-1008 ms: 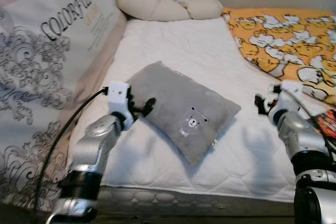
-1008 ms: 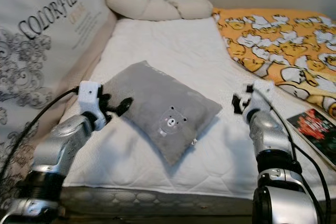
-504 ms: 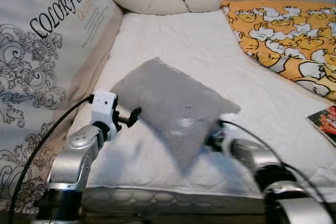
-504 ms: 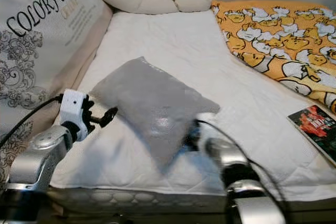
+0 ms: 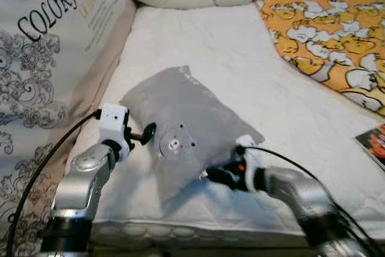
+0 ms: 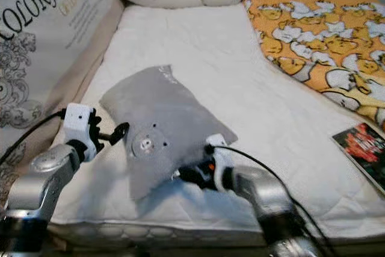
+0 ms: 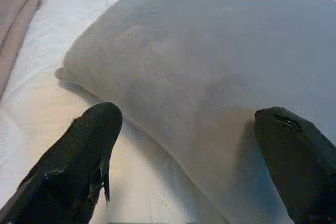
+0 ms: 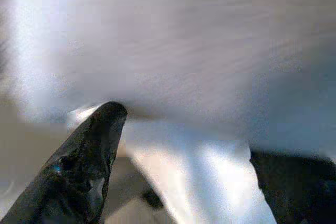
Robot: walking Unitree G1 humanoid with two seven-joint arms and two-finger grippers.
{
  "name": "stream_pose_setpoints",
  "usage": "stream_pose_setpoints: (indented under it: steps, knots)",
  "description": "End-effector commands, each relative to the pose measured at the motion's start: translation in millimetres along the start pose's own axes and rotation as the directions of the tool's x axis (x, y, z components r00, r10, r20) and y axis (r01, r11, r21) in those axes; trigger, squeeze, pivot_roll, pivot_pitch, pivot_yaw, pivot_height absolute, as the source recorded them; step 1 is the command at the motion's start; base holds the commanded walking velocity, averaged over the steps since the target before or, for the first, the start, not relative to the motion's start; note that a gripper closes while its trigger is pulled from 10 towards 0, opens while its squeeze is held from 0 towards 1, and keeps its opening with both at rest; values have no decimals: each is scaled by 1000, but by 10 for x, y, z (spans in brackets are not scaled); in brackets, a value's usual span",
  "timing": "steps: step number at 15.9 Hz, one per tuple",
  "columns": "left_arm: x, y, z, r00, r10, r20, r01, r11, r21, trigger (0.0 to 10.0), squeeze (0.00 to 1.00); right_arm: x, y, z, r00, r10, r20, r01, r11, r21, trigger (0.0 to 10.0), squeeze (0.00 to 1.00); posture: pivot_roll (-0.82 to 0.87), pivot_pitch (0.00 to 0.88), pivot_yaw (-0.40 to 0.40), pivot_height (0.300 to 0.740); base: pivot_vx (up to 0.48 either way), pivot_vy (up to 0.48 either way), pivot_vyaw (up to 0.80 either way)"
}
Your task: Clean up the room
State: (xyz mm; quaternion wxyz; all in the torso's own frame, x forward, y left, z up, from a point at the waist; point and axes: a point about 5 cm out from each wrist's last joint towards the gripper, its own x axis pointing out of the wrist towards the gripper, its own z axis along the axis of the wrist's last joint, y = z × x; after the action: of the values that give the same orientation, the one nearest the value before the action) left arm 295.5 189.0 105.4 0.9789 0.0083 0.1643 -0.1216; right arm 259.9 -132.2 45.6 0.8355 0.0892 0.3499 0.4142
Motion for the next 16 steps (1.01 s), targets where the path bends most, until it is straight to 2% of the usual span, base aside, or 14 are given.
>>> stream_pose_setpoints:
  steps: [1, 3, 4, 5, 6, 7, 8, 9, 10, 11, 12, 13, 14, 16]
  knots:
    - [9, 64, 21, 1000, 28, 4, -28, 1000, 3, 10000, 0, -139, 37, -33, 998, 48, -26, -50, 997, -67, 10000, 0, 76, 0, 15, 740, 0, 0, 0]
    - [18, 75, 34, 1000, 30, 7, -30, 1000, 4, 10000, 0, -305, -57, -165, 996, 0, -93, -11, 993, -118, 10000, 0, 66, 0, 20, 740, 0, 0, 0]
    - [33, 92, 45, 999, 33, 8, -33, 999, 6, 10000, 0, -515, -213, -291, 980, -101, -170, 72, 983, -168, 10000, 0, 61, 0, 21, 740, 0, 0, 0]
    - [51, 112, 56, 999, 36, 8, -36, 999, 6, 10000, 0, -714, -432, -331, 950, -242, -196, 207, 961, -182, 10000, 0, 56, 0, 22, 740, 0, 0, 0]
    - [62, 124, 59, 999, 38, 8, -38, 999, 3, 10000, 0, -813, -531, -314, 932, -309, -189, 275, 943, -188, 10000, 0, 53, 0, 22, 740, 0, 0, 0]
    - [87, 146, 65, 999, 39, 11, -39, 999, -29, 10000, 0, -936, -704, -212, 888, -438, -141, 411, 893, -185, 10000, 0, 54, 0, 19, 740, 0, 0, 0]
    - [133, 200, 72, 998, 68, 16, -67, 995, -77, 10000, 686, -1073, -931, -7, 801, -598, -32, 591, 798, -123, 10000, 59, 58, 0, 16, 740, 0, 0, 0]
    - [166, 219, 69, 997, 71, 22, -68, 992, -109, 10000, 1000, -1103, -1019, 109, 754, -656, 35, 656, 751, -71, 10000, 1000, 59, 0, 17, 740, 0, 0, 0]
    - [209, 244, 69, 997, 77, 29, -72, 986, -150, 10000, 1000, -1107, -1099, 244, 696, -708, 118, 713, 701, -2, 10000, 1000, 59, 0, 17, 740, 0, 0, 0]
    - [227, 255, 71, 996, 82, 32, -76, 983, -167, 10000, 1000, -1091, -1114, 293, 684, -714, 150, 717, 696, 43, 10000, 1000, 61, 0, 18, 740, 0, 0, 0]
    - [287, 304, 54, 992, 117, 35, -104, 961, -257, 10000, 1000, -1020, -1137, 439, 650, -720, 244, 702, 691, 170, 10000, 1000, 62, 0, 20, 740, 0, 0, 0]
    - [312, 321, 41, 991, 129, 36, -113, 949, -295, 10000, 1000, -977, -1137, 495, 642, -715, 278, 684, 697, 214, 10000, 1000, 64, 0, 21, 740, 0, 0, 0]
    - [362, 374, -46, 986, 164, 13, -145, 902, -406, 10000, 1000, -836, -1105, 599, 648, -683, 336, 615, 730, 298, 10000, 1000, 66, 0, 22, 740, 0, 0, 0]
    - [427, 318, -313, 990, 128, -57, -136, 781, -610, 10000, 1000, -446, -951, 690, 728, -566, 388, 448, 820, 356, 10000, 1000, 78, 0, 18, 740, 0, 0, 0]
